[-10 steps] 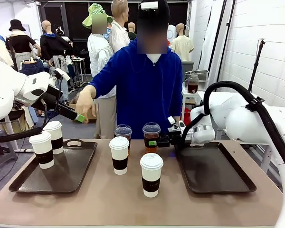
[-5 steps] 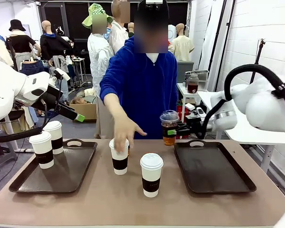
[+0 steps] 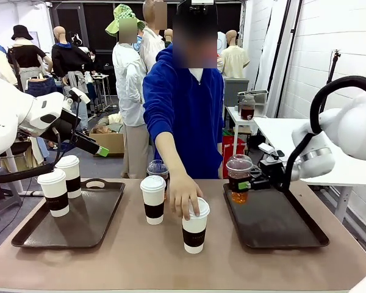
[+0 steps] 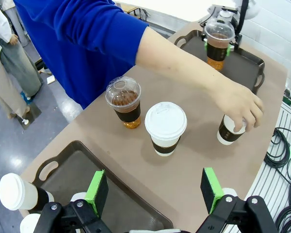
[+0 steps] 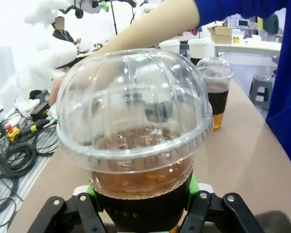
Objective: Distribute the coffee onto the tray.
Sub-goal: Pick up one iced Americano and place it on the right Handle tray.
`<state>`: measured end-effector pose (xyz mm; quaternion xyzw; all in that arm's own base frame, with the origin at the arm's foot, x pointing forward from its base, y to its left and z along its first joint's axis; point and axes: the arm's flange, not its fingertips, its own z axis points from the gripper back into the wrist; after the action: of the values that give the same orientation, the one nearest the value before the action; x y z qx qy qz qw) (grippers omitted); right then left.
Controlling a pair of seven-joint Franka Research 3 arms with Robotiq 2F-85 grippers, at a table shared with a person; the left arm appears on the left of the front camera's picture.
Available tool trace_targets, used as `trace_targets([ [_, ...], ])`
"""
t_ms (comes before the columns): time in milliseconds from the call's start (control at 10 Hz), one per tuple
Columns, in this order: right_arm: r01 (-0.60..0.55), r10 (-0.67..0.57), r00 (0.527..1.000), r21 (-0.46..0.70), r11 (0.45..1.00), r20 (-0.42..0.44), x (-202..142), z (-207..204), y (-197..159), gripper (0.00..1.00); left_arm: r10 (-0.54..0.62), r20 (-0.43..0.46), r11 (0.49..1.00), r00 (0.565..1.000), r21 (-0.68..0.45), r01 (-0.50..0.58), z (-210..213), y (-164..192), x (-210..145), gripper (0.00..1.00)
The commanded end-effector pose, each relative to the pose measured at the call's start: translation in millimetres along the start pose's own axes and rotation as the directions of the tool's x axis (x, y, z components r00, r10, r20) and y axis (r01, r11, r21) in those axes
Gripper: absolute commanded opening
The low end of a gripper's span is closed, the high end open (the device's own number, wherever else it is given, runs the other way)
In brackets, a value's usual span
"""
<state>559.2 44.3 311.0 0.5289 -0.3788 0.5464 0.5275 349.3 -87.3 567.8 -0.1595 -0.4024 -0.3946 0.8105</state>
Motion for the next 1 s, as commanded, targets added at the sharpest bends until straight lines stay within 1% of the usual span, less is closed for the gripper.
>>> trace_targets([
  [0,-0.024,0.025,0.999,-0.040,0.999,0.027,-8,10,26,0.72,0.004,0.004,1.000,1.000,-0.005,-0.004,0,1,-1,1.00],
  [200,-0.022,0.026,0.998,-0.069,0.997,0.050,-20,15,30,0.72,0.004,0.004,1.000,1.000,-0.005,-0.004,0,1,-1,1.00],
  [300,-0.025,0.028,0.998,-0.045,0.999,0.063,-19,9,23,0.72,0.004,0.004,1.000,1.000,-0.005,-0.004,0,1,-1,1.00],
  [400,0.004,-0.003,1.000,-0.046,0.999,0.020,-27,19,27,0.72,0.004,0.004,1.000,1.000,-0.005,-0.004,0,1,-1,1.00],
  [700,0.004,-0.003,1.000,-0.046,0.999,0.020,-27,19,27,0.72,0.004,0.004,1.000,1.000,-0.005,-0.004,0,1,-1,1.00],
  [800,0.009,-0.008,1.000,-0.048,0.999,0.020,-33,19,27,0.72,0.004,0.004,1.000,1.000,-0.005,-0.004,0,1,-1,1.00],
  [900,0.004,-0.003,1.000,-0.050,0.999,0.025,-32,17,32,0.72,0.004,0.004,1.000,1.000,-0.005,-0.004,0,1,-1,1.00],
])
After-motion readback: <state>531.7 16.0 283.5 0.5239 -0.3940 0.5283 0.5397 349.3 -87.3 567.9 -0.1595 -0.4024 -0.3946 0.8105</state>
